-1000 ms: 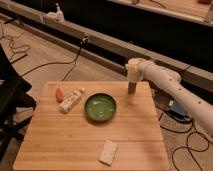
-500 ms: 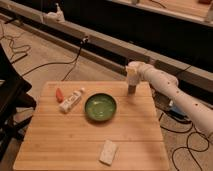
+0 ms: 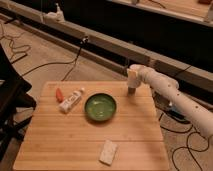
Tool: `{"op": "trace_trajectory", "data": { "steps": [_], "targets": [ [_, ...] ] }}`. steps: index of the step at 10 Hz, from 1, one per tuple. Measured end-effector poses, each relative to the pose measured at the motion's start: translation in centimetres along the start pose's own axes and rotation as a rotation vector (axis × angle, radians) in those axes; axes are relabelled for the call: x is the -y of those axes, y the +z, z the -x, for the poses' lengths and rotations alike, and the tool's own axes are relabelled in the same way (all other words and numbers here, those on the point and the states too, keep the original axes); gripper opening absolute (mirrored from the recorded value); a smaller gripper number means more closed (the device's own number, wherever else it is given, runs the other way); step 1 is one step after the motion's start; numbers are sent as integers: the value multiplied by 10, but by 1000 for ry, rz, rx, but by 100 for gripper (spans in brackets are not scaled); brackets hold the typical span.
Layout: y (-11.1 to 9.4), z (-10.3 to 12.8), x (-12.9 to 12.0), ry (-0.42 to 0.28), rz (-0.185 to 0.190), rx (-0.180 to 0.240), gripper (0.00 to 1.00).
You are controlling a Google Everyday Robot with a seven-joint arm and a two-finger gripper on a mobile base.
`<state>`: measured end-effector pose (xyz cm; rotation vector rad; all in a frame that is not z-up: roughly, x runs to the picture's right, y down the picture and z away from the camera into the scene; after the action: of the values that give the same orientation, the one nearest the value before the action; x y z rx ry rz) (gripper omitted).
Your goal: Place the ceramic cup over the eraser
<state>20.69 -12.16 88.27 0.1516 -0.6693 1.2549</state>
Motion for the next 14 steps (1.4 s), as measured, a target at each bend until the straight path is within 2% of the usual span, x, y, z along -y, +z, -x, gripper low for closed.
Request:
{"op": "trace_trajectory", "data": {
  "steps": [6,7,9,10,12,14],
  "targets": [
    [1,0,-1,0,2,-1,32],
    [1,0,-1,0,1,0,27],
    [1,0,-1,0,2,0,11],
    [1,0,-1,0,2,0,10],
    [1,0,-1,0,2,0,22],
    [1,-1,-1,1,2,-1,44]
  ]
}}
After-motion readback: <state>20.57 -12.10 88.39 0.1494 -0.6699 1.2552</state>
